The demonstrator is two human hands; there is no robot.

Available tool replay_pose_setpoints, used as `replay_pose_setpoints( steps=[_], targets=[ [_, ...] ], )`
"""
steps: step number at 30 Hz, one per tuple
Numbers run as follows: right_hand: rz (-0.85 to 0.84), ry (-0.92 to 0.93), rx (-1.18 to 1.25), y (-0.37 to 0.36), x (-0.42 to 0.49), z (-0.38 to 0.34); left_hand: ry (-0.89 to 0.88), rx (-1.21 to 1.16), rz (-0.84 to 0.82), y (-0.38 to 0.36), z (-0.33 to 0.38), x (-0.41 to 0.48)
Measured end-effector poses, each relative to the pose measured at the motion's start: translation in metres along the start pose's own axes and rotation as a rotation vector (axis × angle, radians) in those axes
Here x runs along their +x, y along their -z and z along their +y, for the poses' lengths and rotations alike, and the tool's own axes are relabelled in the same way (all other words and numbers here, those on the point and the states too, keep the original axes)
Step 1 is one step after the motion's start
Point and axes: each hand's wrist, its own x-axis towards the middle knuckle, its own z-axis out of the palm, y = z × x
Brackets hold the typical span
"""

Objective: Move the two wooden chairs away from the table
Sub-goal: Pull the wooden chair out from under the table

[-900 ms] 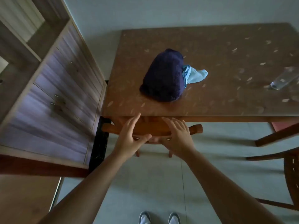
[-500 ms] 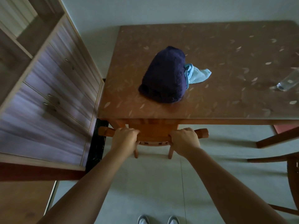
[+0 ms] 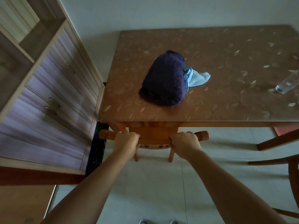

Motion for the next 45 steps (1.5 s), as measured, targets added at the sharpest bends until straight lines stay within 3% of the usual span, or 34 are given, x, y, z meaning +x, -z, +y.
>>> replay_pose_setpoints(
  steps=[20,45],
  targets=[
    [0.007,0.014,-0.008,-0.017,-0.054,0.007,0.013,0.063,-0.121,-0.013,0.033,-0.040],
    [0.045,0.057,-0.033,-0.021,-0.081,0.014,-0.024,0.030,-0.022,-0.020,0.045,-0.061]
  ],
)
